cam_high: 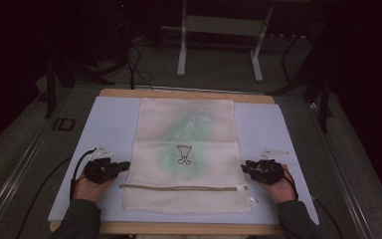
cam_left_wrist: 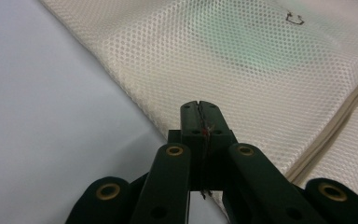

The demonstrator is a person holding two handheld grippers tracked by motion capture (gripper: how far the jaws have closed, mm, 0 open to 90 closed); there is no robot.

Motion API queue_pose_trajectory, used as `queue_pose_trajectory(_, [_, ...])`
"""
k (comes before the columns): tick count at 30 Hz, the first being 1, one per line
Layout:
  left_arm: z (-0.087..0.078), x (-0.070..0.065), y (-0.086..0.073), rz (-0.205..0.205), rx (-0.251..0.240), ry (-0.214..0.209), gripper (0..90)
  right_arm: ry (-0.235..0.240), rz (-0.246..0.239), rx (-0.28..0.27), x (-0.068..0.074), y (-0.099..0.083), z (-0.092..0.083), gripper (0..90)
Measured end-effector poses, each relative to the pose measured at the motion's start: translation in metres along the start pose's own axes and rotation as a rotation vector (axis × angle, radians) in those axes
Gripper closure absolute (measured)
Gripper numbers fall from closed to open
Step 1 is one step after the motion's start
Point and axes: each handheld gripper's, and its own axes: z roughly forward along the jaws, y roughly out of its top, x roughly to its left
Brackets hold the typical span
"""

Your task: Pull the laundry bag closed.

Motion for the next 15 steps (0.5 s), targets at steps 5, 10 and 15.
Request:
queue_pose_trajectory(5, [0.001,0.0,0.001,0.008,-0.003,-0.005,89.3,0.06,-0.072,0.045,0.017,0.006,0.008,69.2])
queue_pose_trajectory(10, [0.001,0.001,0.001,0.008,-0.01,-0.006,89.2,0.083,-0.096,0.035,0.025,0.013,0.011,69.8])
queue_pose_trajectory(15, [0.0,0.001,0.001,0.018,-0.008,-0.01,89.2,0.13,-0.127,0.016,0.037,0.027,0.014,70.2])
